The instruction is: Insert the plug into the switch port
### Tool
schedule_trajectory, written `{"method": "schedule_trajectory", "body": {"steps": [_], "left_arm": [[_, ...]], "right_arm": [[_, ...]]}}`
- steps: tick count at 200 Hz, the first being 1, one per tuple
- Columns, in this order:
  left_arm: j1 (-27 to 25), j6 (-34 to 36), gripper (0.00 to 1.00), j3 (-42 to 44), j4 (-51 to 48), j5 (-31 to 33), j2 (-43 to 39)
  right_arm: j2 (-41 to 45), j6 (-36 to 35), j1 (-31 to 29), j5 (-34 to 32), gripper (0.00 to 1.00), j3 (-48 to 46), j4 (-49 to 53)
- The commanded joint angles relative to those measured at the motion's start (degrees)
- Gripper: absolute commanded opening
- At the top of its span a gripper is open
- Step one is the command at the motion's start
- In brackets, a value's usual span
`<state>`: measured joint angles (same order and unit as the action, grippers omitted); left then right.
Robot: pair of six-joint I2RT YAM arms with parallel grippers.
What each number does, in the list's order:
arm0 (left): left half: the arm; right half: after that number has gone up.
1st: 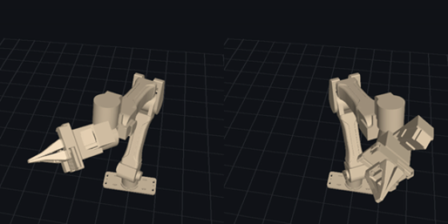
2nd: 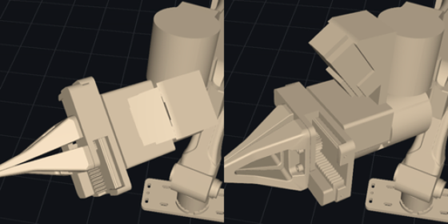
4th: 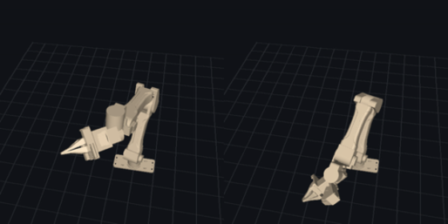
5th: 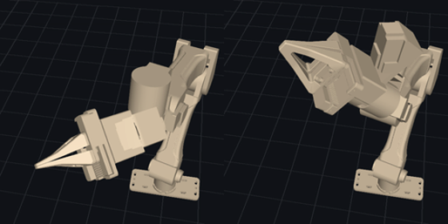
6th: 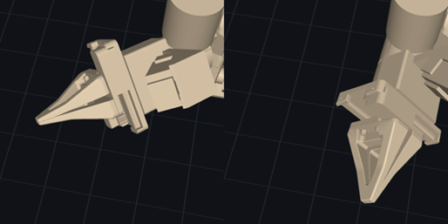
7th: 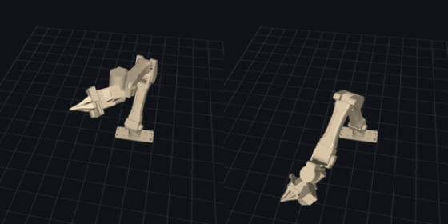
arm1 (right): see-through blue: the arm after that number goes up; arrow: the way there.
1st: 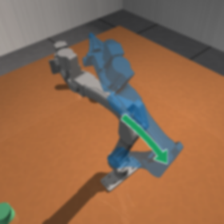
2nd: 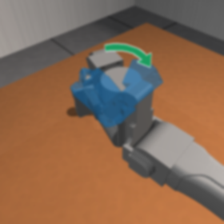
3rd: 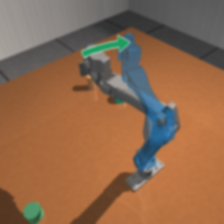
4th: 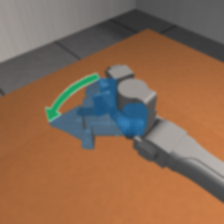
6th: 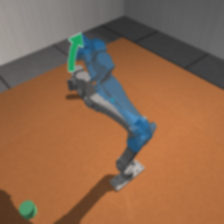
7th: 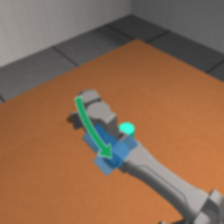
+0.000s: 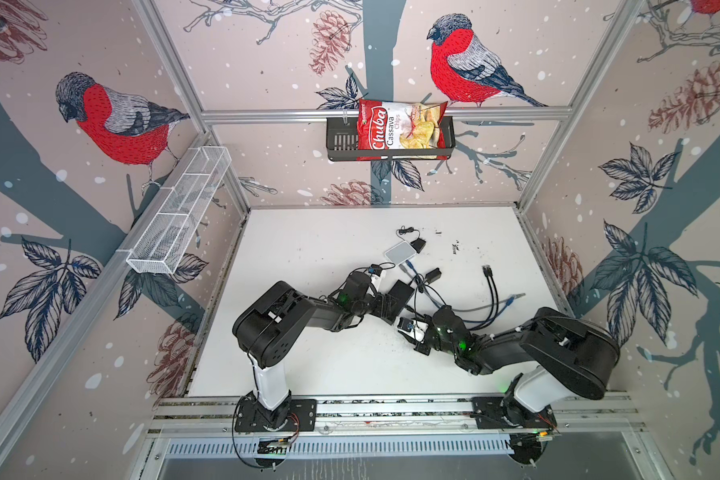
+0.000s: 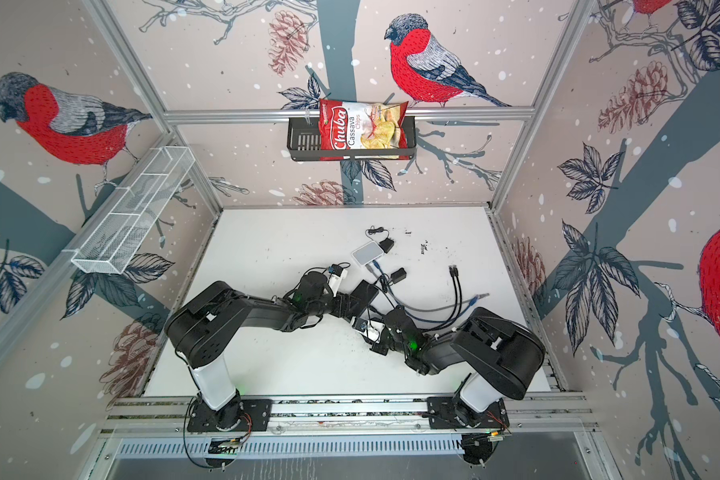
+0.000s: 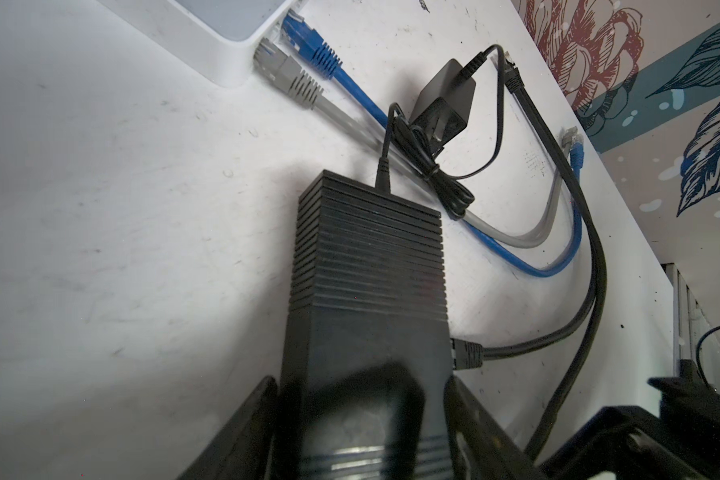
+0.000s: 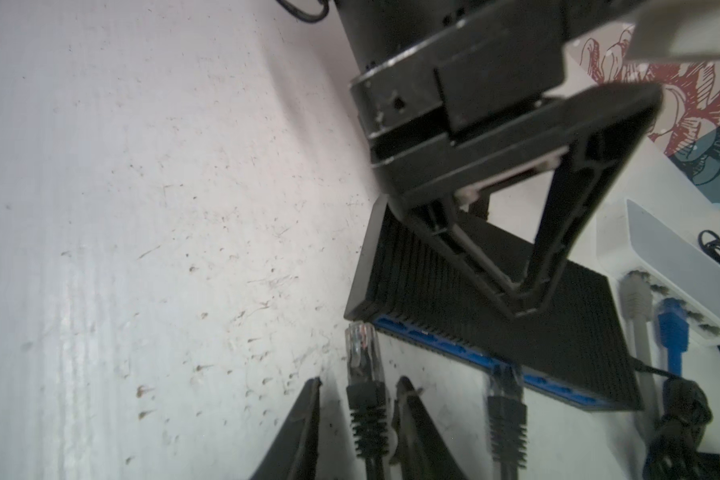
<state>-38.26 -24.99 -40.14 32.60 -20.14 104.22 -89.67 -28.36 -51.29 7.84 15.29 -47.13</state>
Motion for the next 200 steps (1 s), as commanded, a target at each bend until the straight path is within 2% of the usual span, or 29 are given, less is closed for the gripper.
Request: {"method": "schedule_trajectory", "body": {"steps": [1, 50, 87, 124, 142, 200], "left_arm": [[0.12, 0.22, 0.64, 0.49, -5.40, -0.77, 0.02], [0.21, 0.50, 0.63, 0.26, -5.77, -1.08, 0.02], [0.37, 0.74, 0.63, 0.15, -6.06, -1.18, -0.22], [0.55, 1.35, 0.63, 0.14, -6.74, -1.35, -0.60], [0.81, 1.66, 0.63, -0.01, -7.01, -1.48, -0.74], [1.42, 2.21, 0.63, 0.15, -7.05, -1.48, -1.59]], "right_arm": [[-0.86, 0.19, 0.05, 2.14, 0.32, 0.55, 1.64], [-2.77, 0.89, -0.50, -0.31, 0.29, -1.16, -2.73], [-5.66, 0.35, -1.31, -1.51, 0.24, 0.96, -1.16], [-6.51, 1.58, -1.62, -0.41, 0.25, 0.93, -0.91], [-5.99, 3.00, -1.62, 0.07, 0.28, 0.62, -0.70], [0.21, 6.31, -1.13, -0.74, 0.34, 7.97, 14.66]]}}
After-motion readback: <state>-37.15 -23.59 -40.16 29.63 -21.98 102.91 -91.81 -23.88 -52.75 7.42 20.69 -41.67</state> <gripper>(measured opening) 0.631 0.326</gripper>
